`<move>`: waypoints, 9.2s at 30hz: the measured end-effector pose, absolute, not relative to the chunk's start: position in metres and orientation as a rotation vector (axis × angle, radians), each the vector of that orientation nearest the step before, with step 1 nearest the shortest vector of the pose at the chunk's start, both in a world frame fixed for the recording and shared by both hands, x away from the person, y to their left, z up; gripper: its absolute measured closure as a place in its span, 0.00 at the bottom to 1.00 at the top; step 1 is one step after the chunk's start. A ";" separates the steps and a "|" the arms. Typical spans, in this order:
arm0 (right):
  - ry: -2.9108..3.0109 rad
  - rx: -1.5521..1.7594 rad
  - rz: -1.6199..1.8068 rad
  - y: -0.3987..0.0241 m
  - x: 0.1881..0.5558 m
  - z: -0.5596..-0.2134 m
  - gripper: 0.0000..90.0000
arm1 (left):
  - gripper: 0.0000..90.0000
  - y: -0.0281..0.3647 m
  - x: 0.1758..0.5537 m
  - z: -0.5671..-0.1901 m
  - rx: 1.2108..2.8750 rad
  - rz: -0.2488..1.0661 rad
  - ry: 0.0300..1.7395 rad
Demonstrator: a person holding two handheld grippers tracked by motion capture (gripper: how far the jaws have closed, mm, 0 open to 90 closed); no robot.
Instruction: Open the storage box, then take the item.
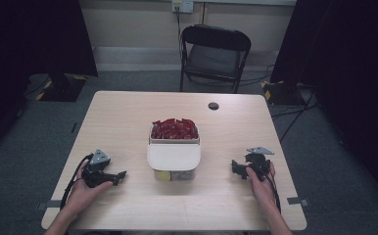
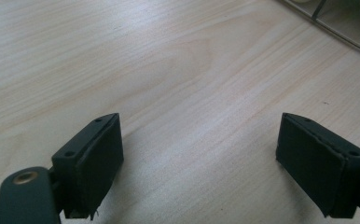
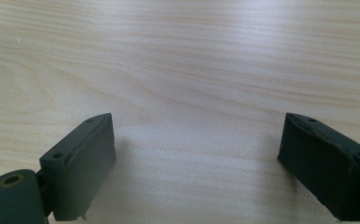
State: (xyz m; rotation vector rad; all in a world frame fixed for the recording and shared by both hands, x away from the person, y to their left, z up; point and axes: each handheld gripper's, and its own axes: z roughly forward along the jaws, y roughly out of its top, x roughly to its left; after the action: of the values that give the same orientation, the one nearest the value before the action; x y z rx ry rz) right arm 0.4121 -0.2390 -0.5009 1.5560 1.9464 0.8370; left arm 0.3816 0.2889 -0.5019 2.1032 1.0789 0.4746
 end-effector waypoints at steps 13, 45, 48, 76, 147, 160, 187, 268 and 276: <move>1.984 1.549 0.846 -0.241 0.413 -0.498 0.15 | 0.16 0.289 0.382 -0.502 2.103 0.475 1.079; 2.071 1.412 1.073 -0.225 0.393 -0.468 0.19 | 0.16 0.289 0.382 -0.502 2.103 0.475 1.079; 2.095 1.367 1.125 -0.213 0.388 -0.463 0.19 | 0.16 0.289 0.382 -0.502 2.102 0.474 1.079; 2.208 1.132 1.264 -0.151 0.359 -0.439 0.20 | 0.16 0.289 0.382 -0.502 2.103 0.475 1.079; 2.227 1.126 1.419 -0.119 0.406 -0.398 0.16 | 0.16 0.289 0.382 -0.502 2.103 0.475 1.079; 2.204 1.133 1.449 -0.116 0.417 -0.396 0.16 | 0.16 0.289 0.382 -0.502 2.103 0.475 1.080; 2.178 1.132 1.455 -0.111 0.438 -0.385 0.16 | 0.16 0.288 0.382 -0.502 2.098 0.481 1.089; 2.175 1.187 1.450 -0.118 0.439 -0.391 0.16 | 0.38 0.171 0.399 -0.398 1.933 0.241 0.725; 2.181 1.190 1.447 -0.118 0.439 -0.393 0.16 | 0.39 0.168 0.399 -0.406 1.981 0.255 0.715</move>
State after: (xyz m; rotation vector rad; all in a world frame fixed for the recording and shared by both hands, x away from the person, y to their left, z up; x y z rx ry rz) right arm 0.4395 -0.1181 -0.3931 1.1902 2.1815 1.4466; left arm 0.3986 0.1683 -0.4058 1.9807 0.7153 0.2547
